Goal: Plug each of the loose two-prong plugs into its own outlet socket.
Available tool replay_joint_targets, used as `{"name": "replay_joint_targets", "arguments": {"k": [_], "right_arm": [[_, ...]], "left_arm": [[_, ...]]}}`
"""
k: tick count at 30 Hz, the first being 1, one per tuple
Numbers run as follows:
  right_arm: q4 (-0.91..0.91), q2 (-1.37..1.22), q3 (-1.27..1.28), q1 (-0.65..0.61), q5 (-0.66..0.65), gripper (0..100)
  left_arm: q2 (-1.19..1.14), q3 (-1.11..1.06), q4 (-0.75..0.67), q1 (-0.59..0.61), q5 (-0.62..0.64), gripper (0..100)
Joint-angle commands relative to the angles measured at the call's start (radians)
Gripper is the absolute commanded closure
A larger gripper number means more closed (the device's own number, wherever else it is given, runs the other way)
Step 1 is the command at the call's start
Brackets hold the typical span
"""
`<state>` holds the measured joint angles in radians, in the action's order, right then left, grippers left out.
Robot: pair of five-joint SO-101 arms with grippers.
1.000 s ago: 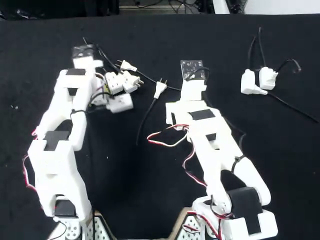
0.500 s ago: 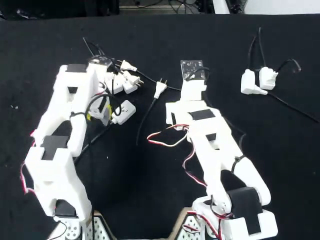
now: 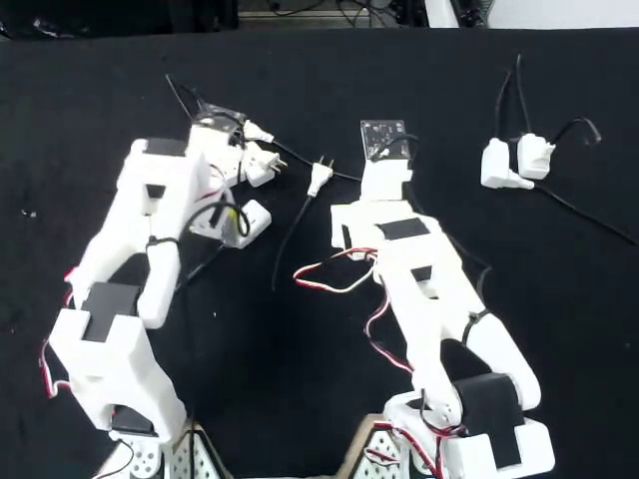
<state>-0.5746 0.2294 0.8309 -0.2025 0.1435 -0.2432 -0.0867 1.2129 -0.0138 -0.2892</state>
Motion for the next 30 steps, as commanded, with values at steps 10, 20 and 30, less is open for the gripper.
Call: {"name": "replay_joint_targets", "arguments": {"k": [10,20,30], "right_arm": [[0.020,0.047,-0.047,0.020,0.000,79.0],[0.021,0.056,-0.056,0.126,0.008,79.0],[0.015,0.056,-0.065,0.140,0.008,79.0]], "left_arm": [[0.029,-0.028,-0.215,-0.104,-0.178,73],[0.029,0.022,-0.186,-0.102,-0.210,72],[0.014,0.016,-0.328,-0.108,-0.210,72]]}}
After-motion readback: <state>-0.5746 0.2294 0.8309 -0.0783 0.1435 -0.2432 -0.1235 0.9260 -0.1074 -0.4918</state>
